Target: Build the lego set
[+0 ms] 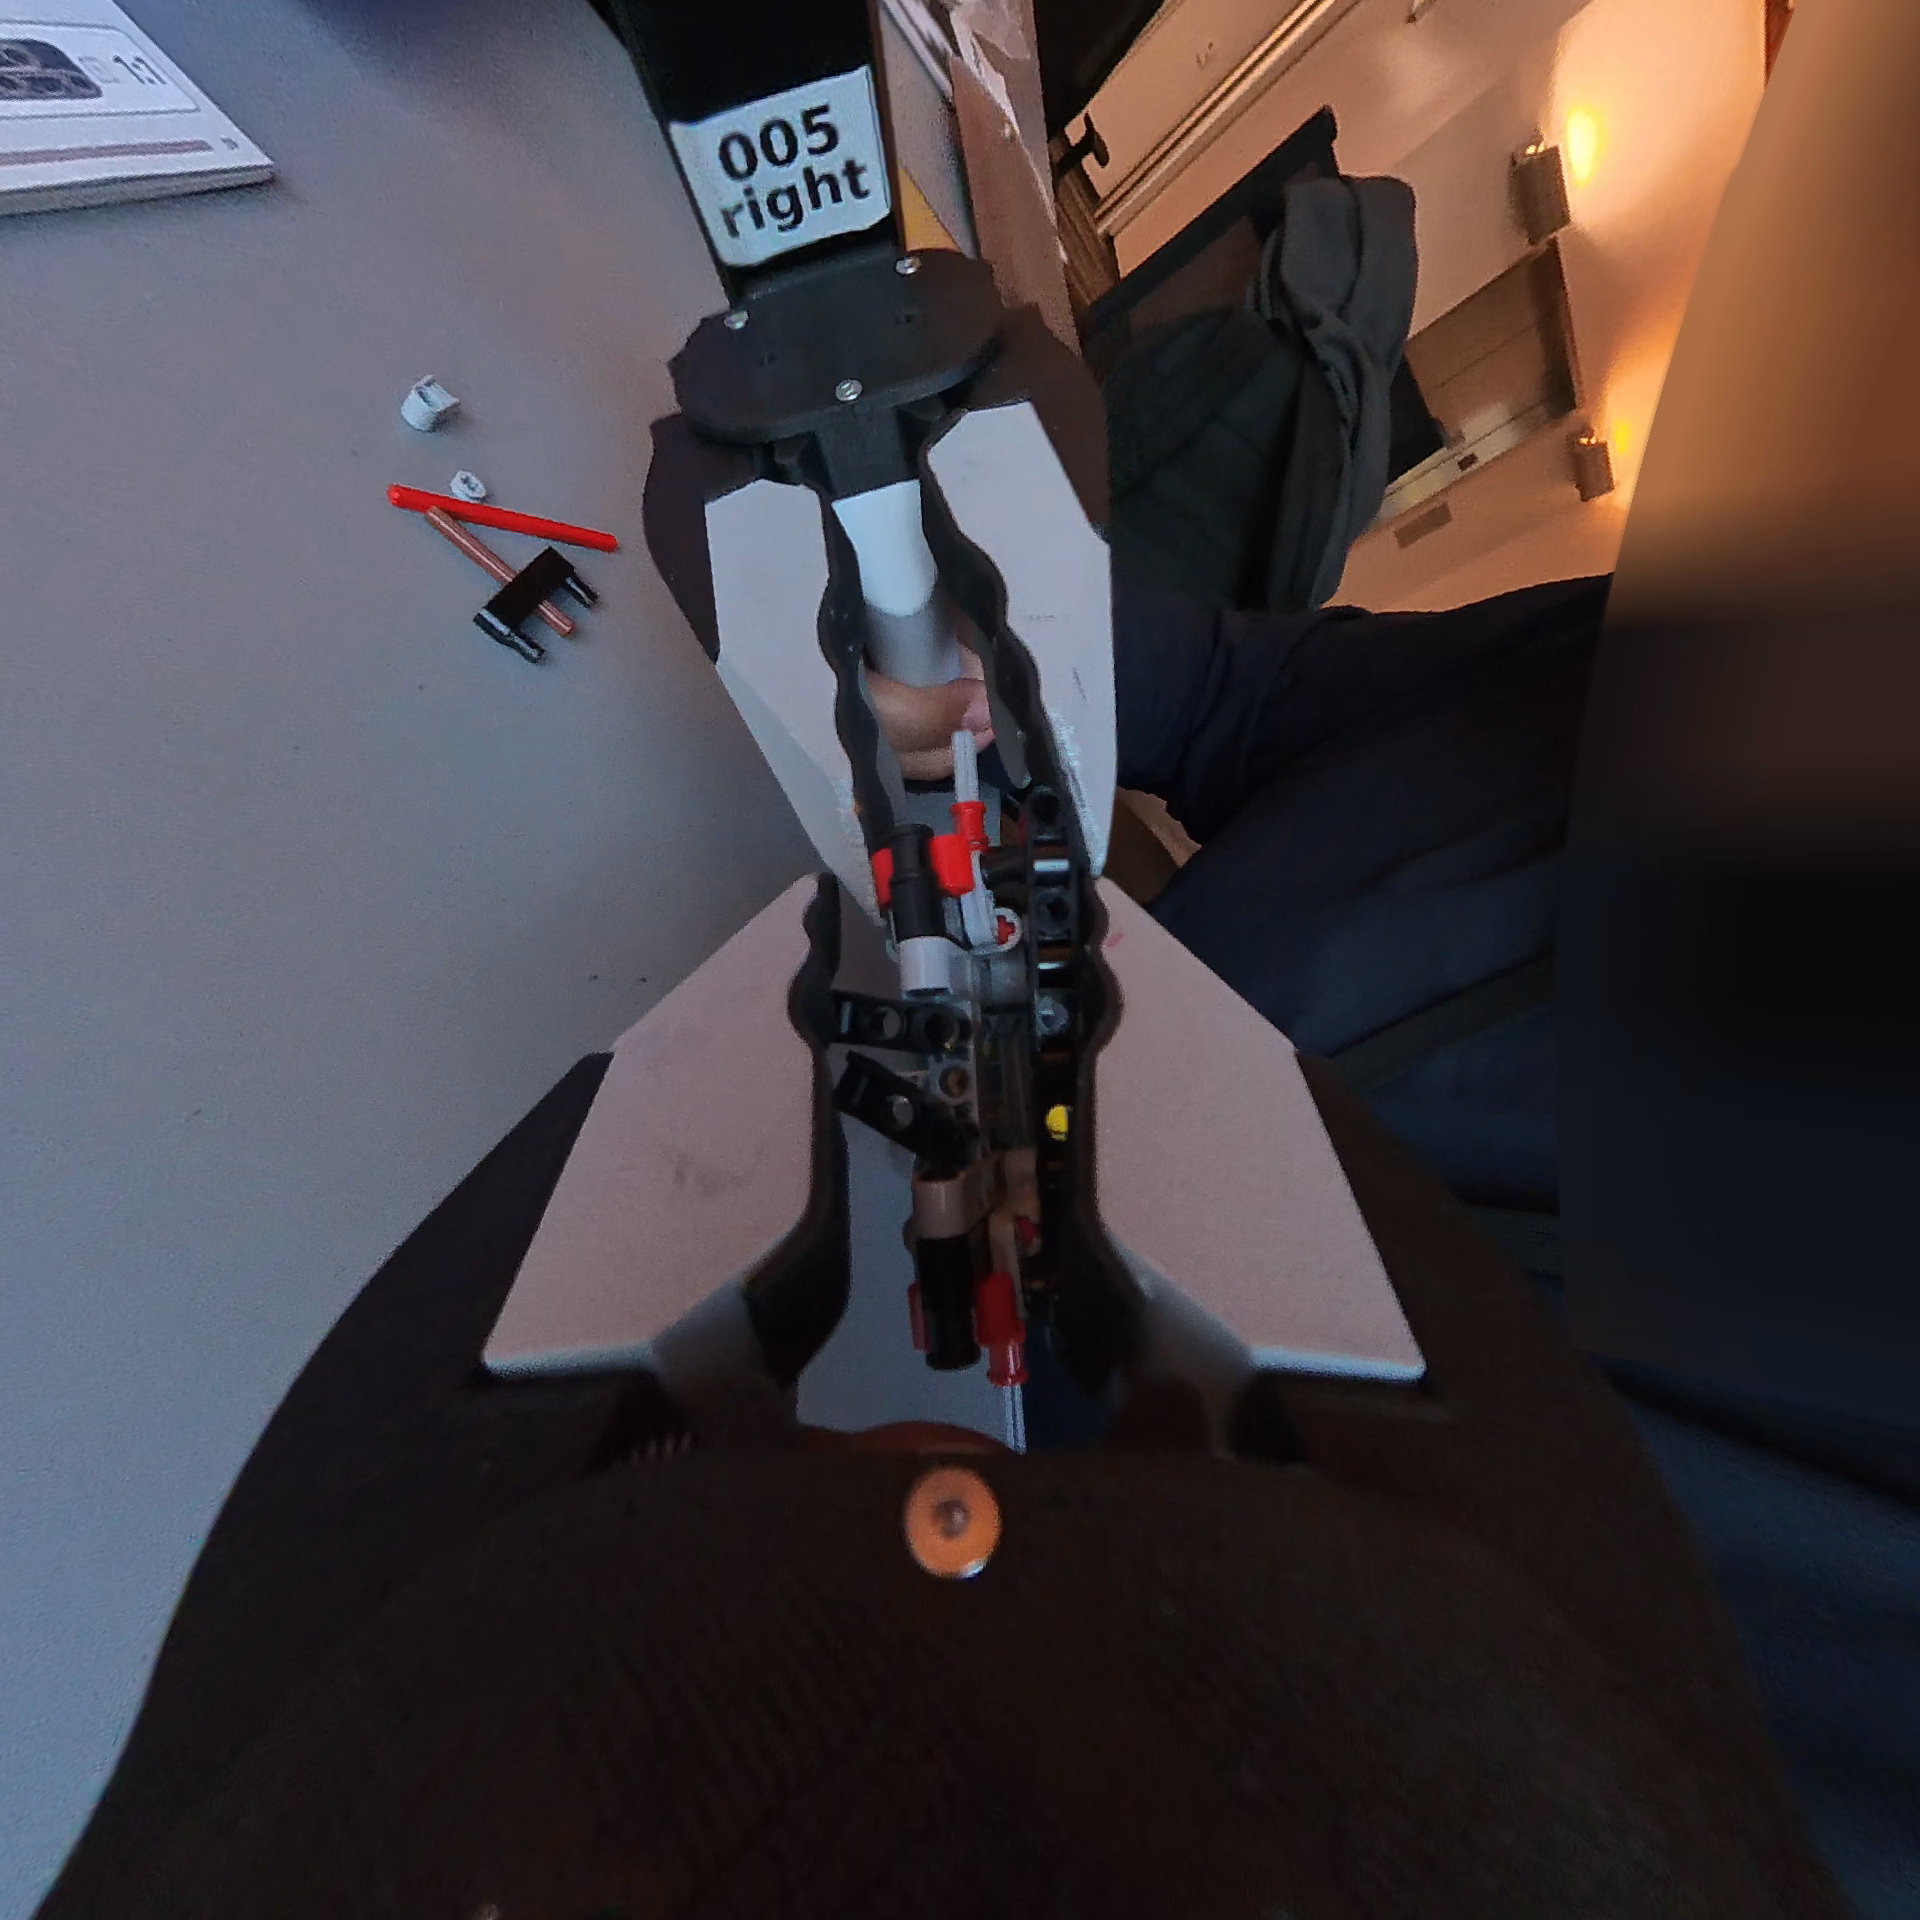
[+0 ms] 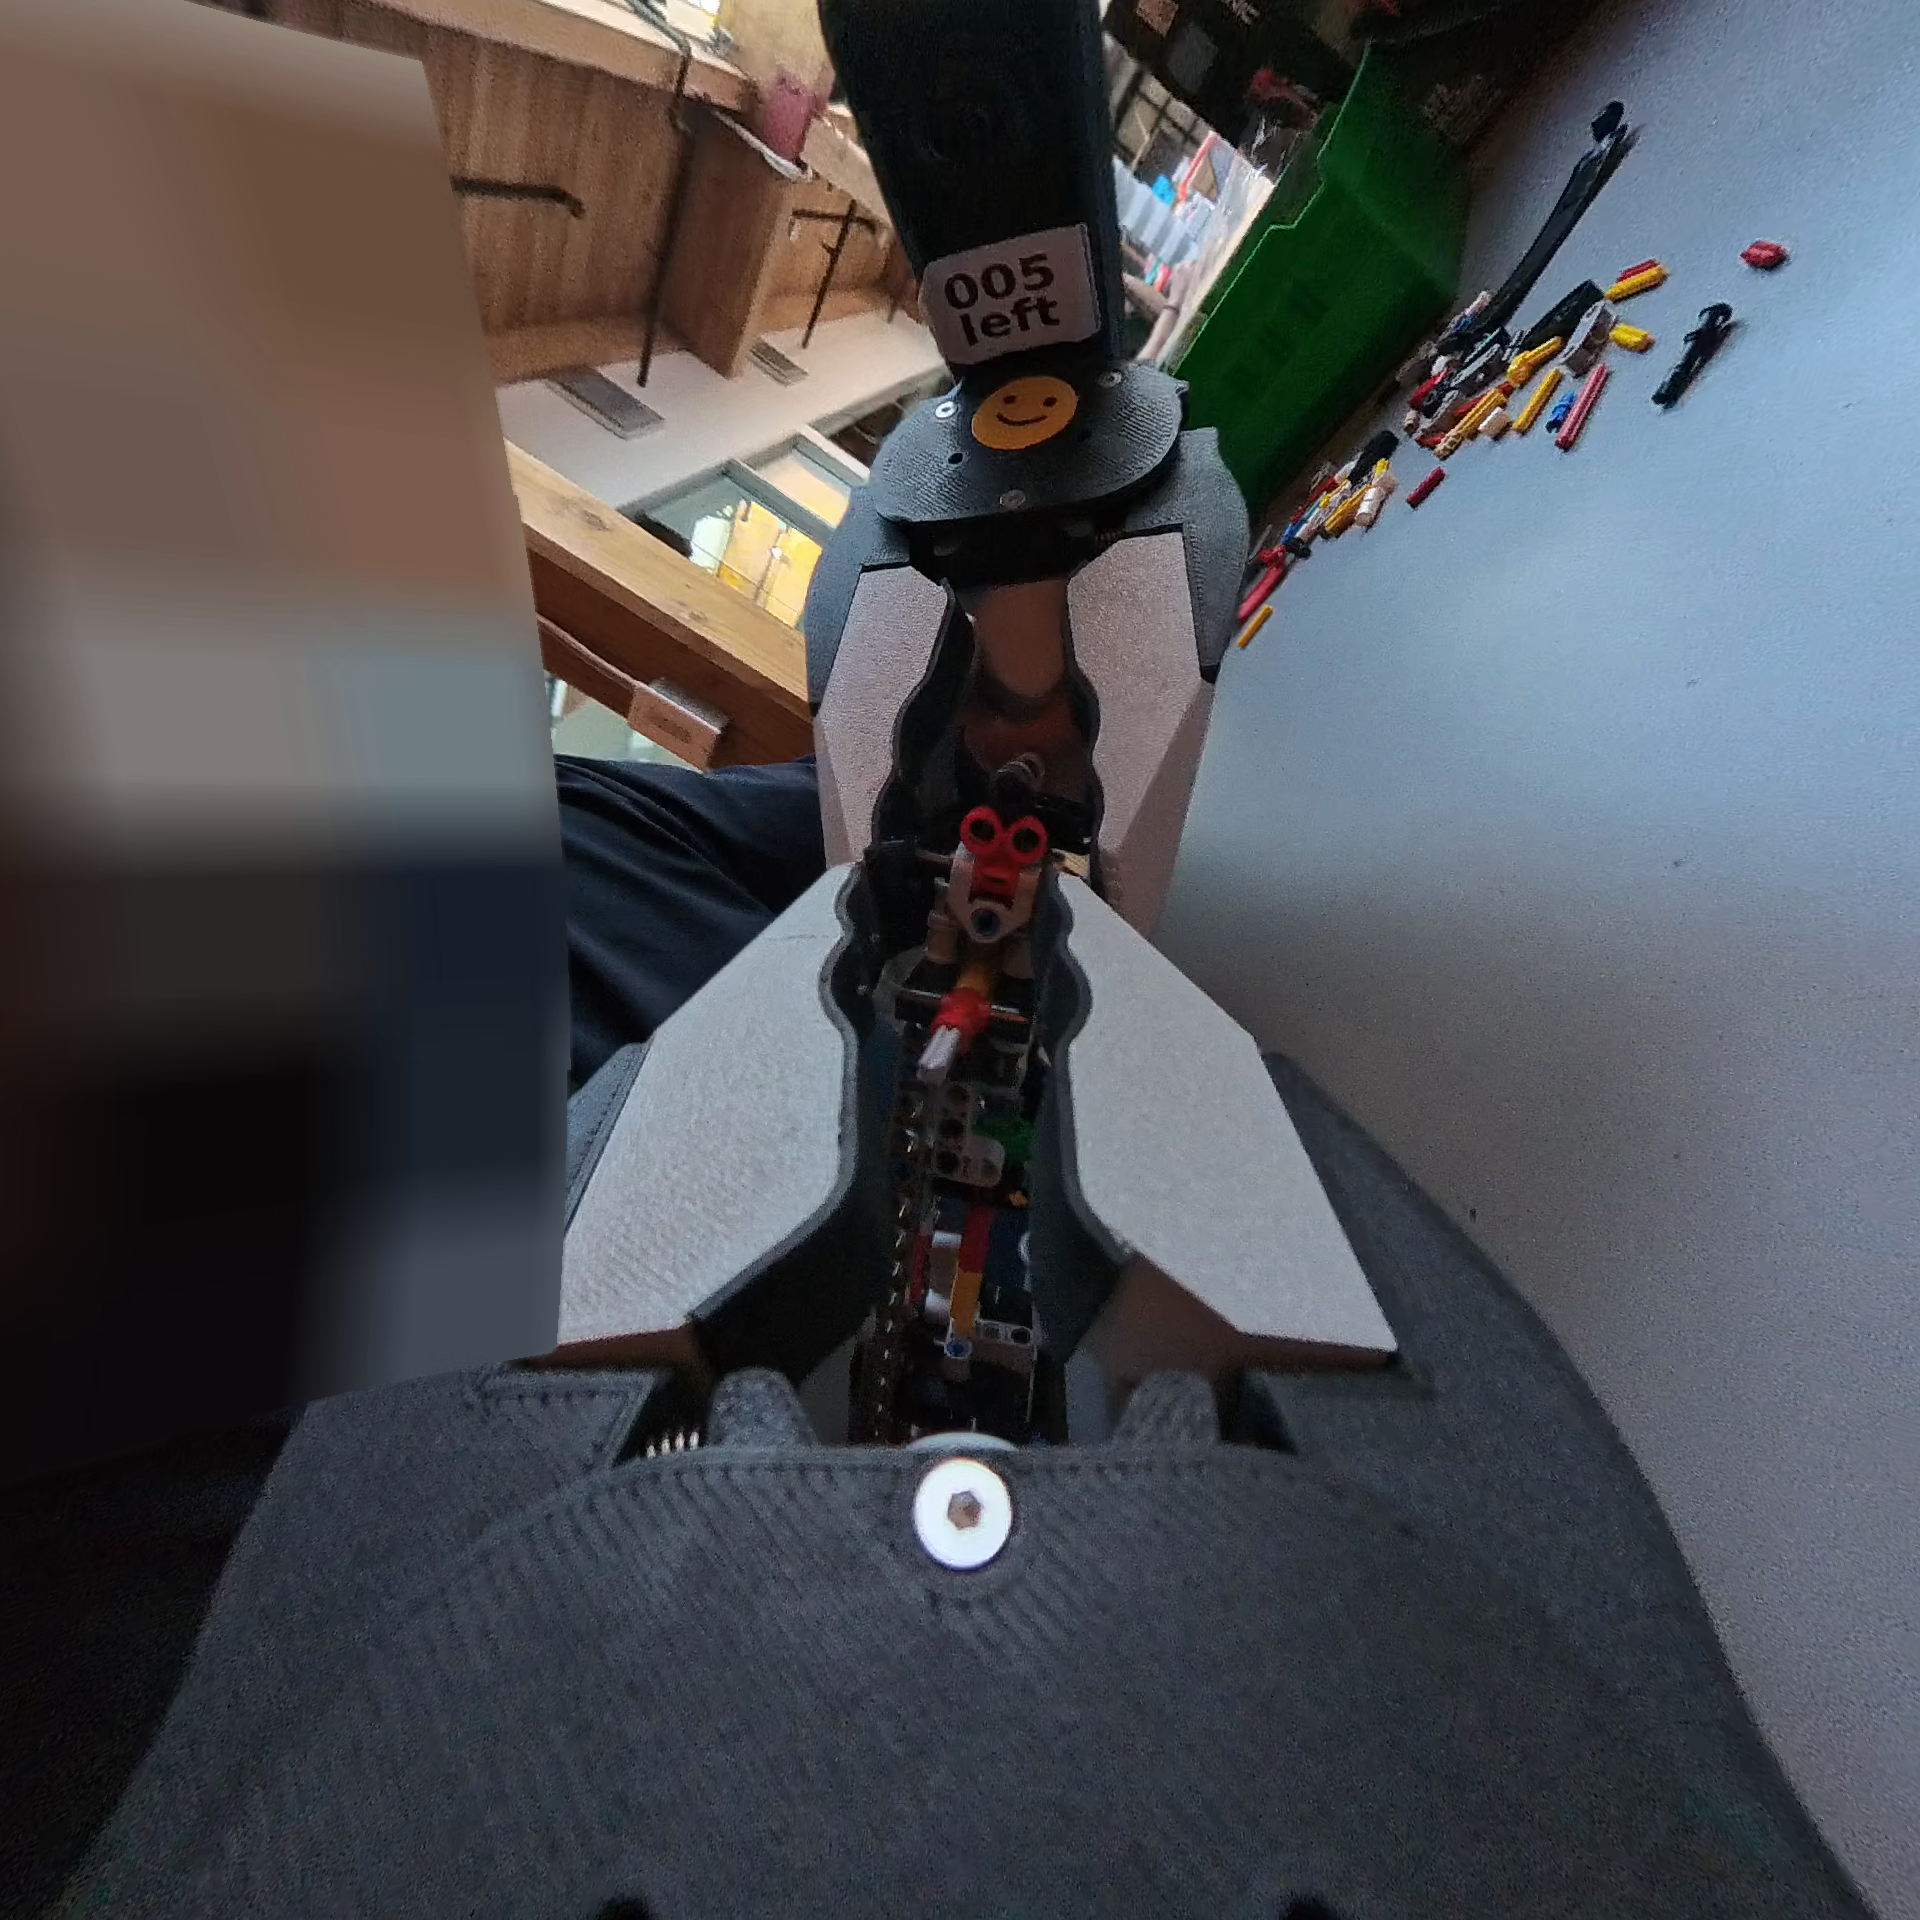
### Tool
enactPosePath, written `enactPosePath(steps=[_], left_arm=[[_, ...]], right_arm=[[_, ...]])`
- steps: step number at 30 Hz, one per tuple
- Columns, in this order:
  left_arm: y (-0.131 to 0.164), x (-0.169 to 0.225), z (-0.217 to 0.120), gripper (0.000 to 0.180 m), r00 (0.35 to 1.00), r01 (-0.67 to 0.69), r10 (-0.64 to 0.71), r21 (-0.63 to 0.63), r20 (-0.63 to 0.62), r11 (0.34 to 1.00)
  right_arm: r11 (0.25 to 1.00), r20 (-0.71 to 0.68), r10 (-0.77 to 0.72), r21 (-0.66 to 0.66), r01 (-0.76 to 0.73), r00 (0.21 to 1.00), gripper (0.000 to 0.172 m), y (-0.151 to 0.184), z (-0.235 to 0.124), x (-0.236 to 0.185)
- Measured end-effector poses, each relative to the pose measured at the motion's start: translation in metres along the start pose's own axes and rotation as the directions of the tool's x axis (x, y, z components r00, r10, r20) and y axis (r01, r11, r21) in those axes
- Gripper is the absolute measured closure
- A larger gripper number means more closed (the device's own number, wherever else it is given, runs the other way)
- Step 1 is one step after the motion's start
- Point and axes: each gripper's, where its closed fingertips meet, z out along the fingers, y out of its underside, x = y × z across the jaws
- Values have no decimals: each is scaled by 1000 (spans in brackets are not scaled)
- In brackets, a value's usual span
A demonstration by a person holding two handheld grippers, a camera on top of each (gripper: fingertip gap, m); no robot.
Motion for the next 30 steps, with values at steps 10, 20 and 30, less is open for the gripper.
enactPosePath(steps=[10,20,30], left_arm=[[1,-3,-1,136,999,49,-48,-47,21,998],[-2,-4,3,137,996,-49,52,-35,72,998],[-2,-8,0,139,1000,2,-2,-3,24,1000]], right_arm=[[1000,-28,-3,11,3,1000,142,-2,-2,1],[996,-8,46,76,-45,999,139,-8,-3,-1],[958,34,126,256,-131,991,138,-12,-2,7]])
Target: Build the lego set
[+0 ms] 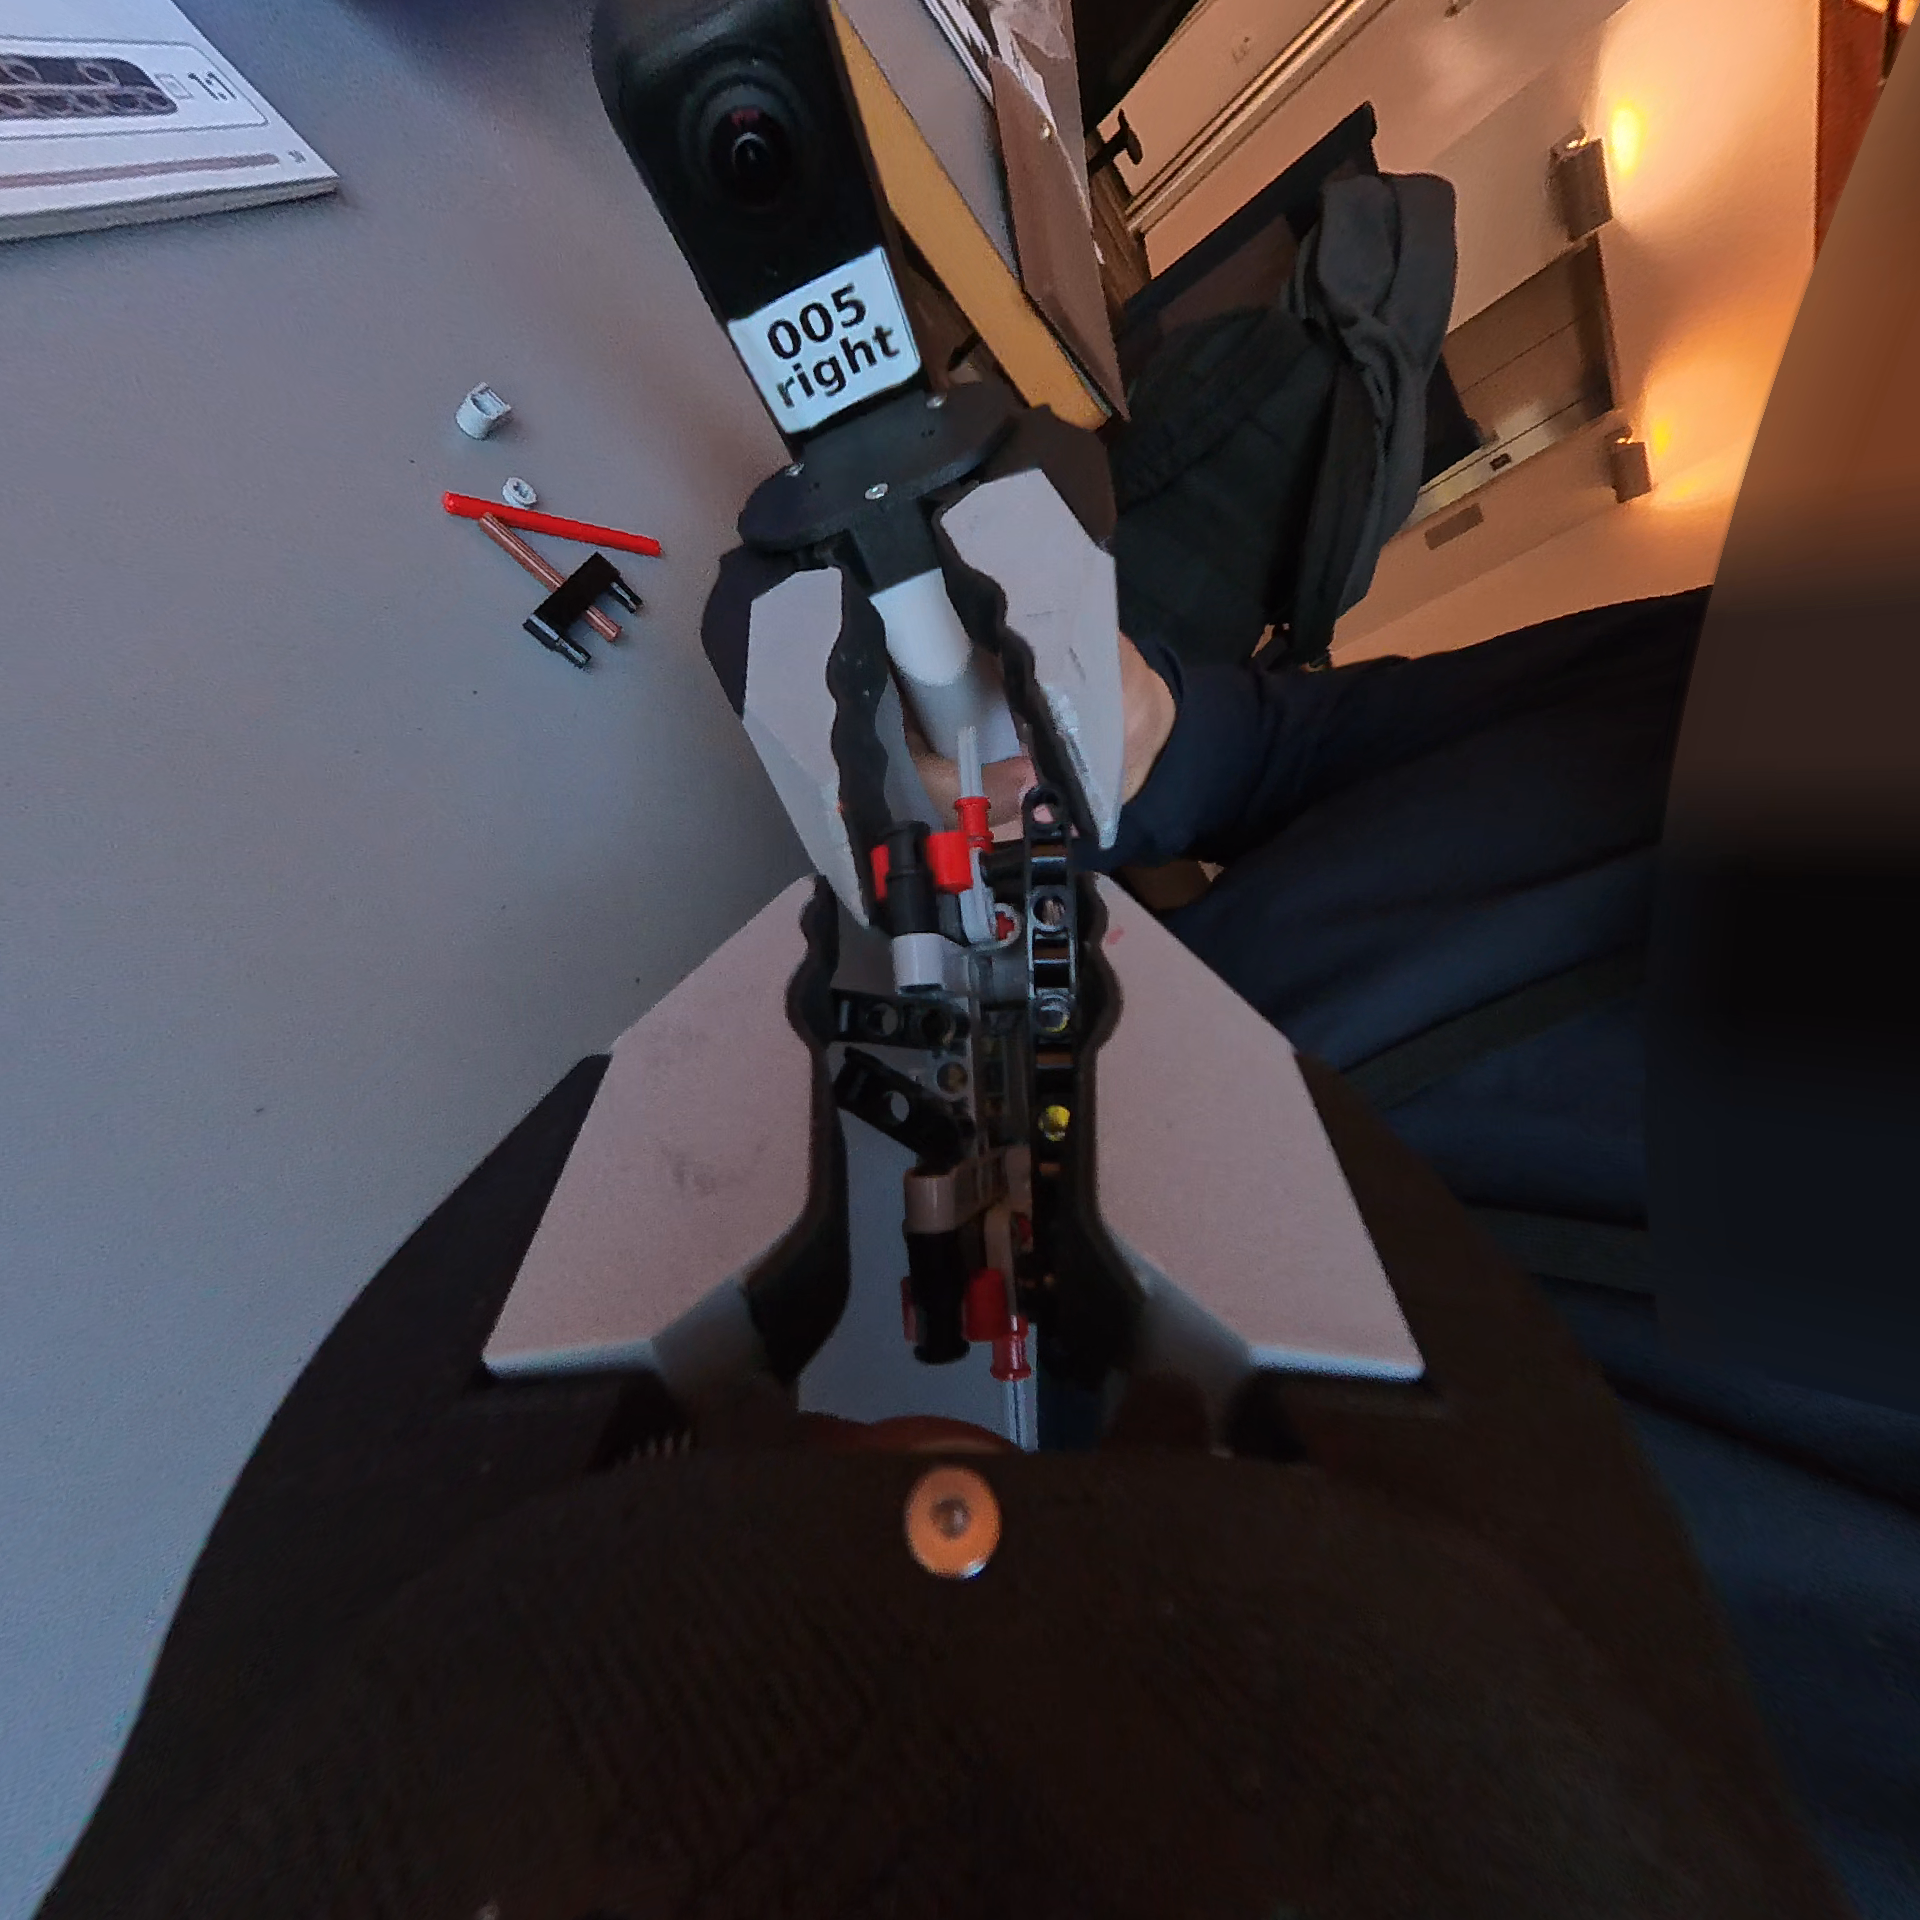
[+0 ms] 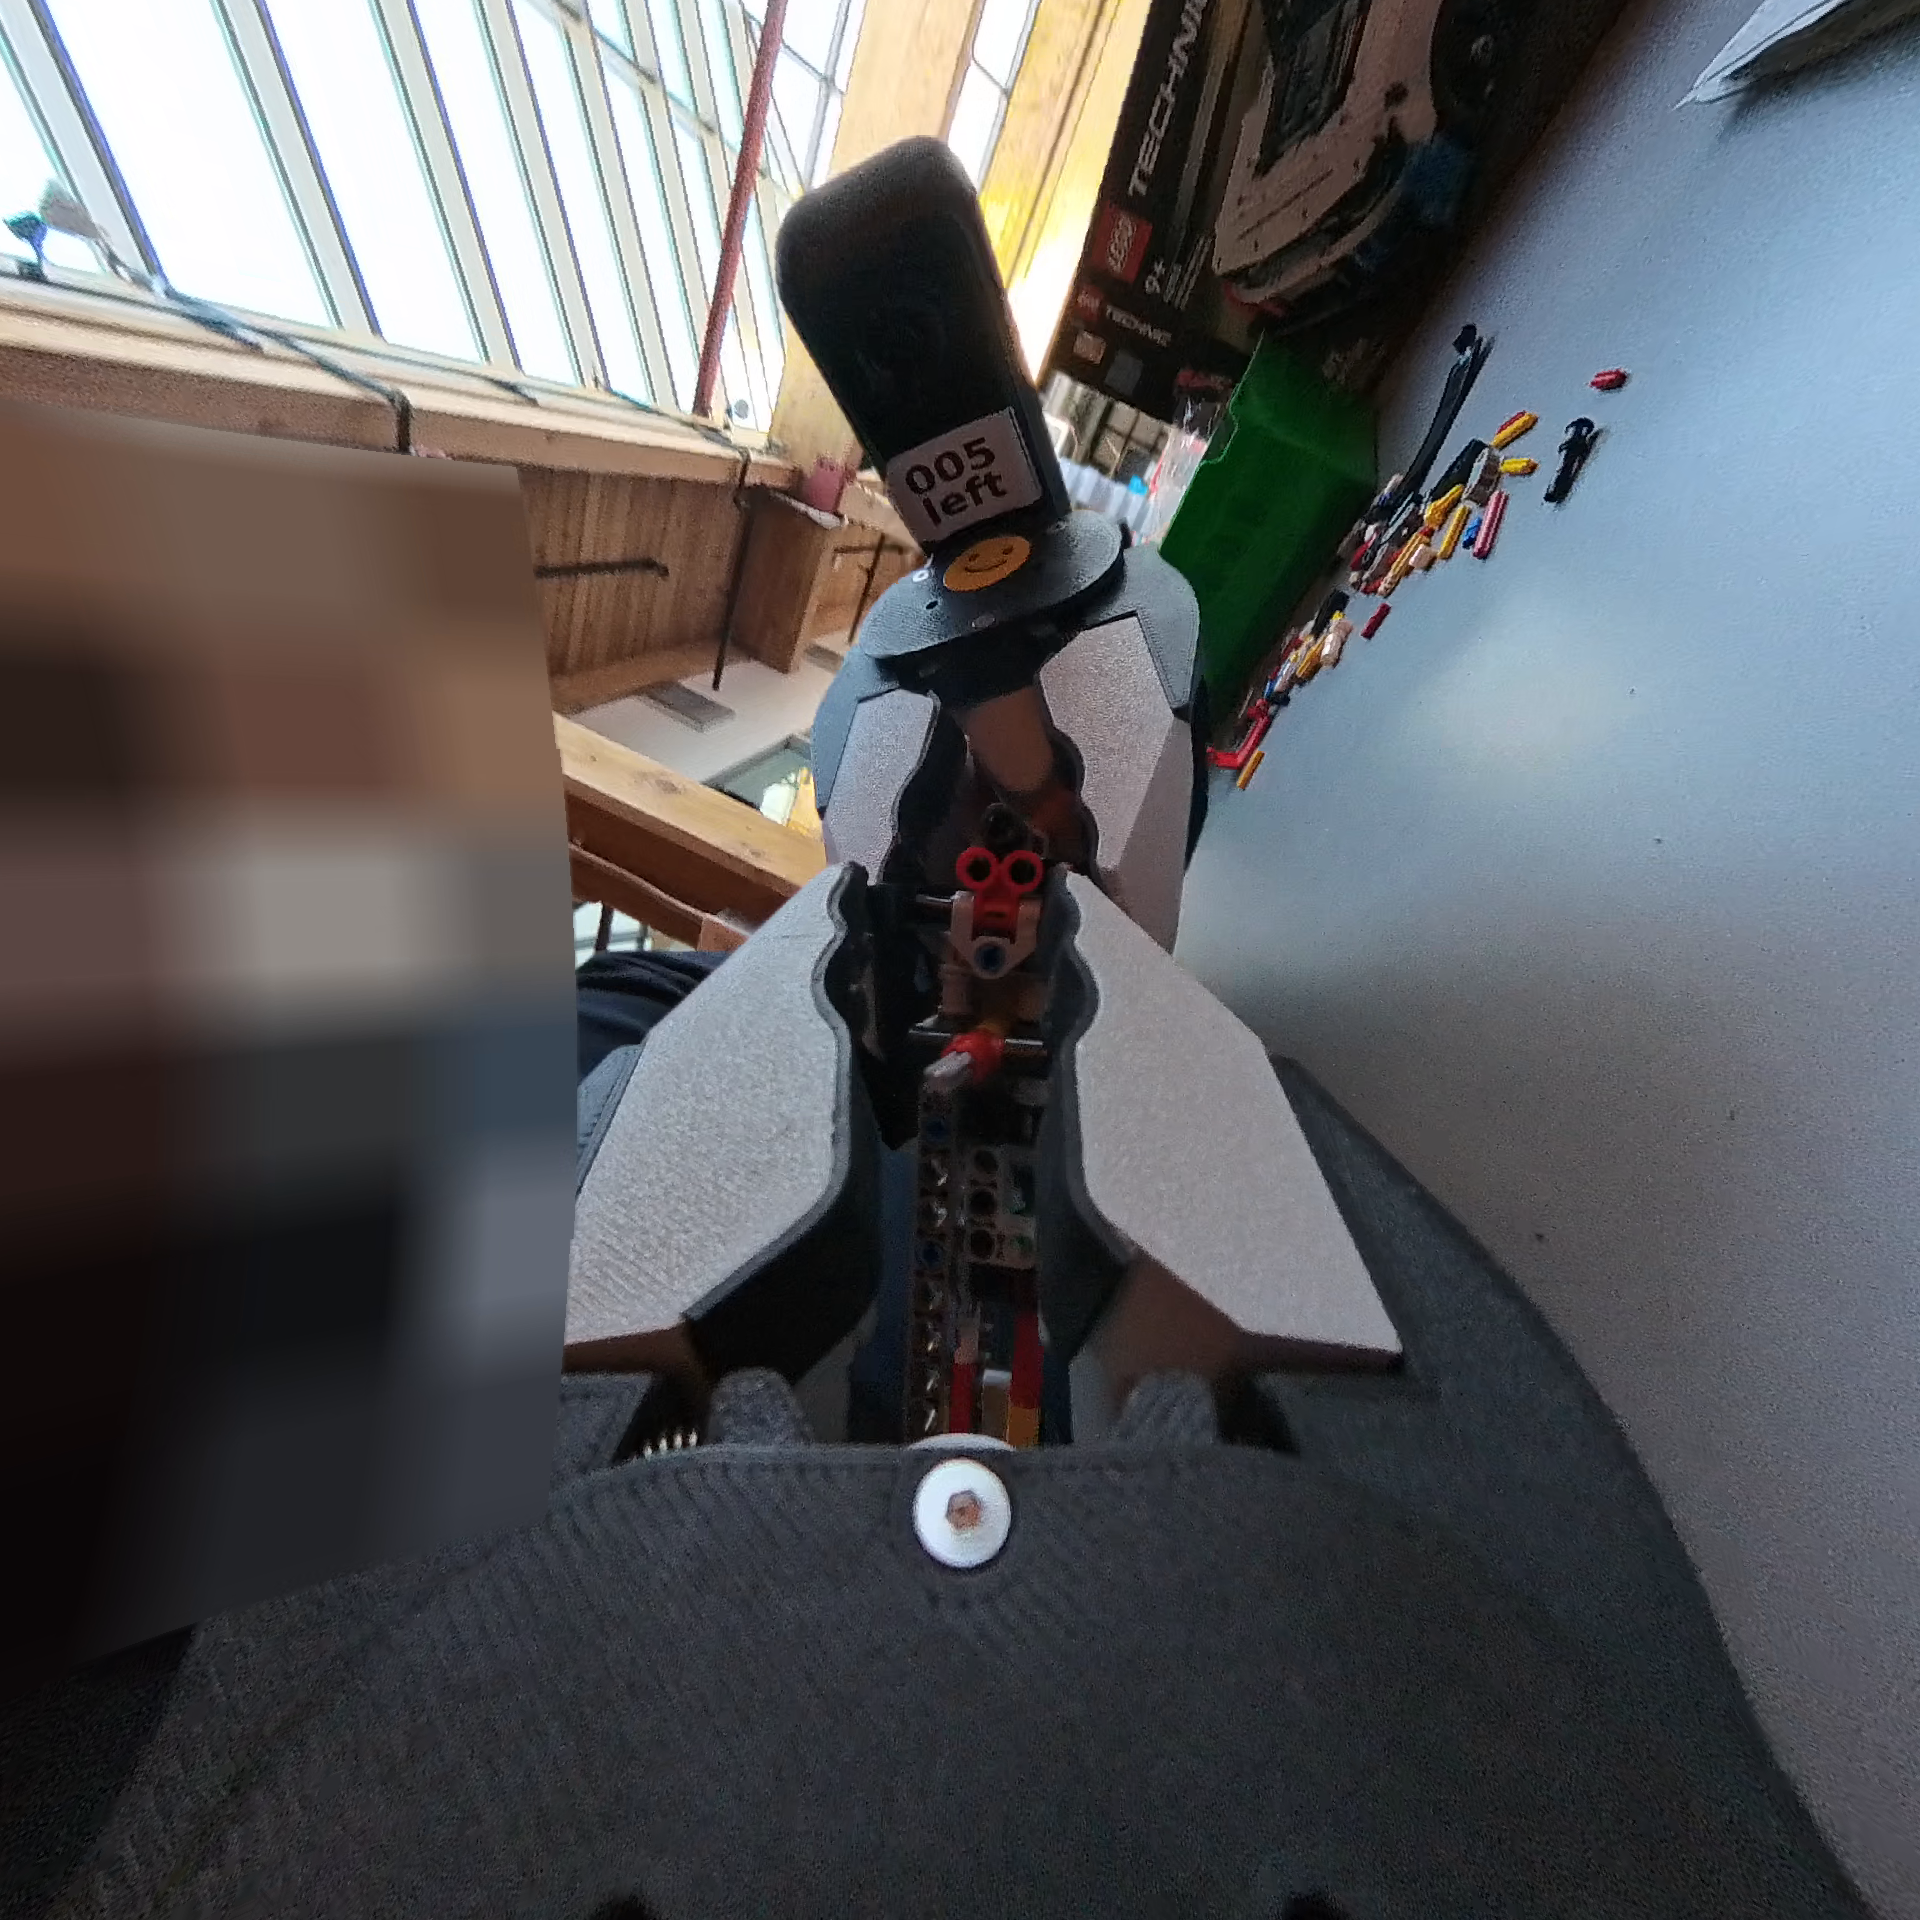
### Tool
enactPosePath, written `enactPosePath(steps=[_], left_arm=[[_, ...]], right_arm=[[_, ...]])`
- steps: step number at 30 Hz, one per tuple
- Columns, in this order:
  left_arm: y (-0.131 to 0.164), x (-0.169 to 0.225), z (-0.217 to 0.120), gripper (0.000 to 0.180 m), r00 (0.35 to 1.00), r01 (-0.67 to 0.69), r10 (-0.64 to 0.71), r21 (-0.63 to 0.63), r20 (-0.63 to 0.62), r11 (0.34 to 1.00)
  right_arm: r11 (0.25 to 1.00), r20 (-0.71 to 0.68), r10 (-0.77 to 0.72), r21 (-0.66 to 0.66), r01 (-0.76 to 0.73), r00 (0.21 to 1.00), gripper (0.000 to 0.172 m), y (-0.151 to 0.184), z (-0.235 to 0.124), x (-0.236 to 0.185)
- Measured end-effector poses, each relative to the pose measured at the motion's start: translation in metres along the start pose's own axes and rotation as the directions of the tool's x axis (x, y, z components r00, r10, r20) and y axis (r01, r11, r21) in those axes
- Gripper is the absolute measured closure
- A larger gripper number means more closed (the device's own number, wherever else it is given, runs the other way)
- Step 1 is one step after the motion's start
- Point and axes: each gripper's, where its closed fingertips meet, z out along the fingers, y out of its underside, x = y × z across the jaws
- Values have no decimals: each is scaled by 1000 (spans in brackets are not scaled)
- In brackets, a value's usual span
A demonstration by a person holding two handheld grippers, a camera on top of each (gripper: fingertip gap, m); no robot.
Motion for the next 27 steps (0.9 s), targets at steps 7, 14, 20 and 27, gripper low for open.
enactPosePath(steps=[7,14,20,27], left_arm=[[-2,-12,2,137,993,83,-79,44,-84,996],[18,-33,-5,141,993,50,-71,-198,-99,979],[12,-62,-25,135,969,-58,111,-237,220,970],[7,-59,-47,151,844,-137,249,-258,476,956]], right_arm=[[994,-21,30,109,-28,999,138,-7,-5,14],[962,-240,-220,-212,170,946,155,-3,-19,42],[838,-299,-467,-449,310,832,156,5,-51,51],[752,-274,-630,-450,482,727,172,-11,-68,37]])
